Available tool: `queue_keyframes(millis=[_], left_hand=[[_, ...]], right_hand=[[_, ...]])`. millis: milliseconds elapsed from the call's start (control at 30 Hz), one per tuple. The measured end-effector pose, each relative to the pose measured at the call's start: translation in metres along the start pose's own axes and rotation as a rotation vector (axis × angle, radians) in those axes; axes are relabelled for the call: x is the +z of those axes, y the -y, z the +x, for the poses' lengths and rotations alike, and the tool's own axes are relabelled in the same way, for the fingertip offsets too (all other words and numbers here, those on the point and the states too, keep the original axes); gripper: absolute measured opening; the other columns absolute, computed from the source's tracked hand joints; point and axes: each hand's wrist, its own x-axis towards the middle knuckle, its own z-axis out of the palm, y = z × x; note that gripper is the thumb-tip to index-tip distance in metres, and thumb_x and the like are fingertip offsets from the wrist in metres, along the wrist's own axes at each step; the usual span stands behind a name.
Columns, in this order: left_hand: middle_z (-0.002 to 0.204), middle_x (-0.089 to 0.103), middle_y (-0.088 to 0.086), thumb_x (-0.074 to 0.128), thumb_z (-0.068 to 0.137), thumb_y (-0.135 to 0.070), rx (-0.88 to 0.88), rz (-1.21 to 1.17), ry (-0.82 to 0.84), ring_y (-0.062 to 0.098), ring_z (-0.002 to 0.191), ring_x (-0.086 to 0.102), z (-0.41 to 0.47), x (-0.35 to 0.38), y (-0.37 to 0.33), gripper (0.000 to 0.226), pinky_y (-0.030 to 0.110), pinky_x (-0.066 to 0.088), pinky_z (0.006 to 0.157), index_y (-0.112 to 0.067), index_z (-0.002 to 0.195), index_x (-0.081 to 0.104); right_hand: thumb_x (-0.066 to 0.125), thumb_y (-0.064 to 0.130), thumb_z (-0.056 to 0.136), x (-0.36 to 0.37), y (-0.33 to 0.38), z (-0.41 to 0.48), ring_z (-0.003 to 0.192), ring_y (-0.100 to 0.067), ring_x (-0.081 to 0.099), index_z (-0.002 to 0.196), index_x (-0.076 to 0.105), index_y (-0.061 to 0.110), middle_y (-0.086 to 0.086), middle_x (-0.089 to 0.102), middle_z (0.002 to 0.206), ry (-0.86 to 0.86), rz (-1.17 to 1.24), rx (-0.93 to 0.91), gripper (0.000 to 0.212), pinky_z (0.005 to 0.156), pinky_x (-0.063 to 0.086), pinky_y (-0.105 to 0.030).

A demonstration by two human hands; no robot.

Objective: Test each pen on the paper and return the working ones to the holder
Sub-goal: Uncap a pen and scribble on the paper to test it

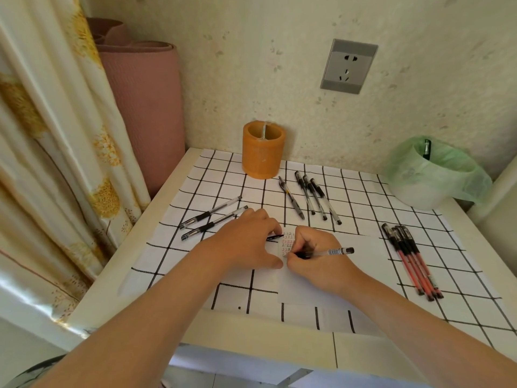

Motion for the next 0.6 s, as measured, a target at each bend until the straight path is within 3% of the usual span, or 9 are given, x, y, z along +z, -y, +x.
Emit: queue_keyframes(millis=[400,500,600], left_hand=[[0.120,0.045,-0.011,0.073,0.074,-0.057,0.003,-0.003,0.011,0.011,0.117,0.035,0.0006,-0.0004,0.0002,0.070,0.034,0.044,0.092,-0.032,0.134,0.048],[0.122,0.045,-0.011,0.073,0.074,-0.057,-0.001,0.006,0.008,0.011,0.118,0.035,0.0007,-0.0003,-0.0005,0.070,0.035,0.045,0.094,-0.031,0.135,0.048],[0.123,0.045,-0.010,0.073,0.075,-0.057,-0.003,0.010,0.013,0.011,0.120,0.035,0.0008,-0.0003,-0.0005,0.070,0.036,0.045,0.095,-0.031,0.135,0.048]], right_hand=[[0.067,0.009,0.071,-0.0003,-0.0019,0.0014,0.057,-0.012,0.050,0.063,0.053,0.020,-0.001,0.057,0.062,0.031,0.027,0.030,0.020,0.050,0.039,-0.030],[0.068,0.004,0.074,-0.0012,-0.0020,0.0010,0.058,-0.015,0.051,0.066,0.054,0.014,-0.008,0.059,0.066,0.028,0.028,0.019,0.019,0.050,0.040,-0.032],[0.069,0.002,0.076,-0.0012,-0.0017,0.0000,0.057,-0.010,0.051,0.067,0.055,0.013,-0.005,0.059,0.066,0.030,-0.002,0.014,0.020,0.050,0.040,-0.027]])
